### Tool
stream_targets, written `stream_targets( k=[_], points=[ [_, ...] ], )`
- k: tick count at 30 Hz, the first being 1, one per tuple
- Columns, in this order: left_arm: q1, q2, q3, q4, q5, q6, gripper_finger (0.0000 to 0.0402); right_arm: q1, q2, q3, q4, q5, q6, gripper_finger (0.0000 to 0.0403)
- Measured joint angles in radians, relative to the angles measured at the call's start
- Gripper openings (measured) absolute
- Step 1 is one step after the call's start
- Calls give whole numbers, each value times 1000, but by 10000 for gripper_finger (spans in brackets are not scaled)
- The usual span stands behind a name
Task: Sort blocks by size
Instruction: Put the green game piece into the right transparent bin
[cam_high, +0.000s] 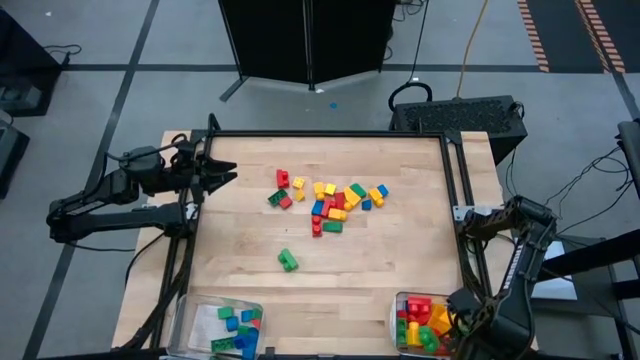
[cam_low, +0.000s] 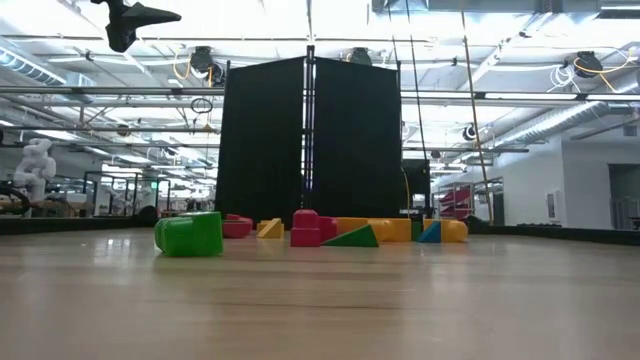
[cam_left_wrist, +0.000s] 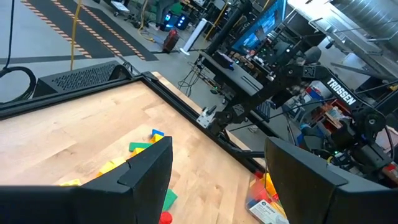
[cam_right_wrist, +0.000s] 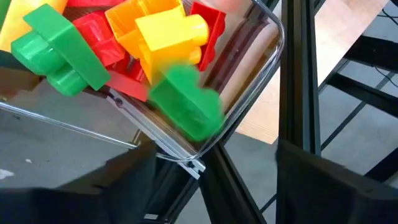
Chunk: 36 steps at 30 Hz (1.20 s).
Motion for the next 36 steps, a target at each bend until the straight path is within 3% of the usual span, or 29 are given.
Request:
stream_targets(
  k=[2,5,9,13,16,20,24,30,36],
  points=[
    [0,0,0,0,-2,14,255,0,0,0,-1,0,2,349],
    [0,0,0,0,-5,24,255,-21,-1,0,-1,24,49,358],
    [0,0,0,0,-14,24,255,-113,-6,1,26,259,6,344],
    [0,0,0,-1,-14,23,255,-285,-2,2,96,525,-209,328],
    [0,0,0,-1,-14,23,255,-445,32,2,207,603,-533,323],
    [0,0,0,-4,-14,23,255,-637,117,2,473,605,-1001,322],
    [0,0,0,-4,-14,17,255,-765,206,2,763,567,-1308,322],
    [0,0,0,-17,-14,17,255,-868,319,2,994,479,-1408,322],
    [0,0,-1,-48,-6,17,255,-881,451,61,1125,445,-1441,322]
  ],
)
